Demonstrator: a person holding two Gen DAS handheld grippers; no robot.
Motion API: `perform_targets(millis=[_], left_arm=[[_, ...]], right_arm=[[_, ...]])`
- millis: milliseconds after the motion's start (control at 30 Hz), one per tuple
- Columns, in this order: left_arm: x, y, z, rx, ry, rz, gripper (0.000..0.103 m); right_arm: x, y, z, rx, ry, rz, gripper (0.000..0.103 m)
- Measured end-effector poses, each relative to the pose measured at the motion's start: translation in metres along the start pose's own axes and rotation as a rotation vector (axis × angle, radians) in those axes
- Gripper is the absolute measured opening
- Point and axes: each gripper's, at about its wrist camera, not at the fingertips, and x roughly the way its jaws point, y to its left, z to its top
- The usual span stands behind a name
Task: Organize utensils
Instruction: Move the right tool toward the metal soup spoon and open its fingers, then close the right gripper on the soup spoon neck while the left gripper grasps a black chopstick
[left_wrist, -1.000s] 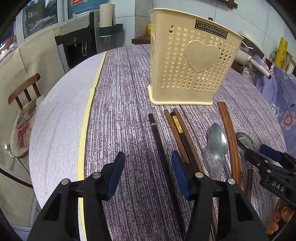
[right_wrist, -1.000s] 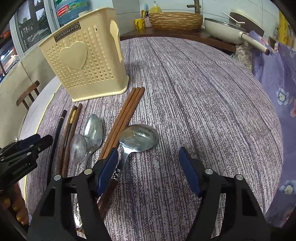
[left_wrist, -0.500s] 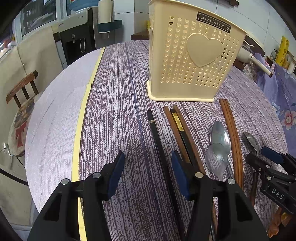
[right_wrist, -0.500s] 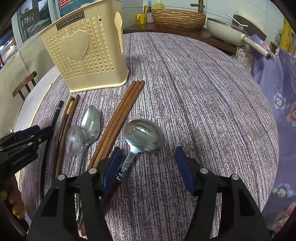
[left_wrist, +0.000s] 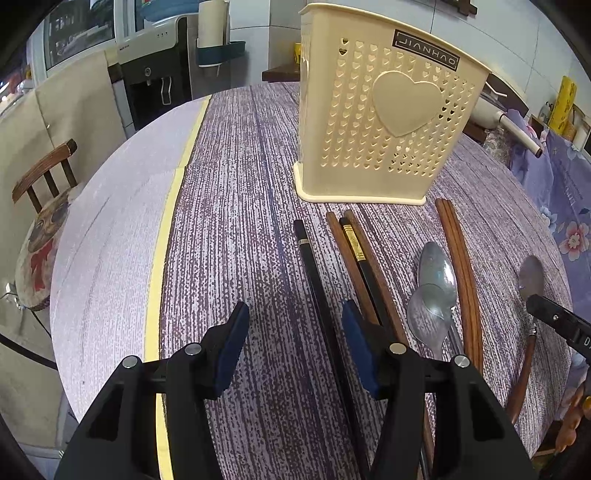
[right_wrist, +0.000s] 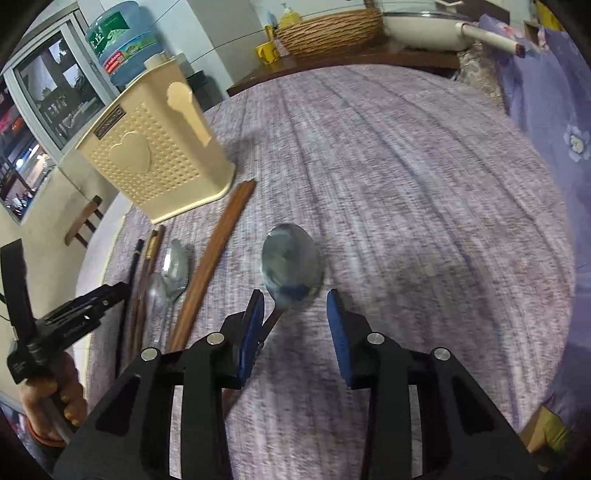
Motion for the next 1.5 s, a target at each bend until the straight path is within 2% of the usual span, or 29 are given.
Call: perform_targets(millis=[100,233,267,300,367,400,500,633,733,867,933,967,1000,1167,1233,1300,1500], left_arm=[[-0.001,0.0,0.001,-0.003,-0.003,-0.003,0.053],[-0.002,-0.002,0.0,0.008,-0.013,0.003,0.053],[-0.003,-0.003,0.0,0.007,-0.013,0.003,0.053],[-0.003,-0.003,0.001,0.006,-0.014,0.004,0.053],[-0.004,-0.001,0.001,0.004,-0.017,0.01,0.053],[-0.004,0.0,0.001,0.002,-0.019,0.012,0.053],[-0.005,0.005,0.002,-0.012,-0.02,0.016,0.053],[-0.006,0.008,0.002,-0.016,-0.025,0.019,0.053],[-0.007,0.008,0.002,-0.005,-0.029,0.021,0.053],[-0.007,0.012,0.003,-0.015,-0.03,0.022,0.053],[-0.007,0.015,0.003,-0.022,-0.029,0.022,0.053],[-0.007,0.017,0.003,-0.024,-0.029,0.023,0.053],[-0.008,0.016,0.003,-0.025,-0.03,0.026,0.053],[-0.007,0.016,0.004,-0.027,-0.021,0.03,0.053],[-0.006,0.013,0.005,-0.027,-0.016,0.025,0.053],[-0.005,0.008,0.005,-0.016,-0.014,0.025,0.053],[0.007,-0.008,0.007,0.008,0.011,0.055,0.053]], right_arm=[[-0.004,-0.011,-0.002,0.02,-0.005,-0.007,0.035],[-0.008,-0.01,-0.003,-0.033,-0.028,-0.113,0.037],[-0.009,-0.011,-0.004,-0.039,-0.029,-0.138,0.045],[-0.011,-0.009,-0.003,-0.044,-0.039,-0.159,0.059],[-0.017,-0.005,-0.005,-0.071,-0.073,-0.243,0.077],[-0.019,-0.001,-0.004,-0.086,-0.083,-0.26,0.078],[-0.021,0.007,-0.007,-0.09,-0.083,-0.263,0.078],[-0.008,0.017,-0.013,-0.102,-0.03,-0.305,0.078],[0.004,0.021,-0.018,-0.093,-0.002,-0.297,0.069],[0.011,0.033,-0.013,-0.149,-0.03,-0.322,0.064],[0.018,0.036,-0.003,-0.157,-0.026,-0.301,0.059],[0.023,0.038,0.003,-0.169,-0.02,-0.272,0.05],[0.027,0.041,0.008,-0.186,-0.015,-0.245,0.048],[0.041,0.056,0.023,-0.277,0.003,-0.234,0.049],[0.04,0.053,0.024,-0.268,0.007,-0.236,0.051],[0.037,0.05,0.022,-0.259,0.004,-0.236,0.063],[0.031,0.046,0.013,-0.223,0.003,-0.226,0.064]])
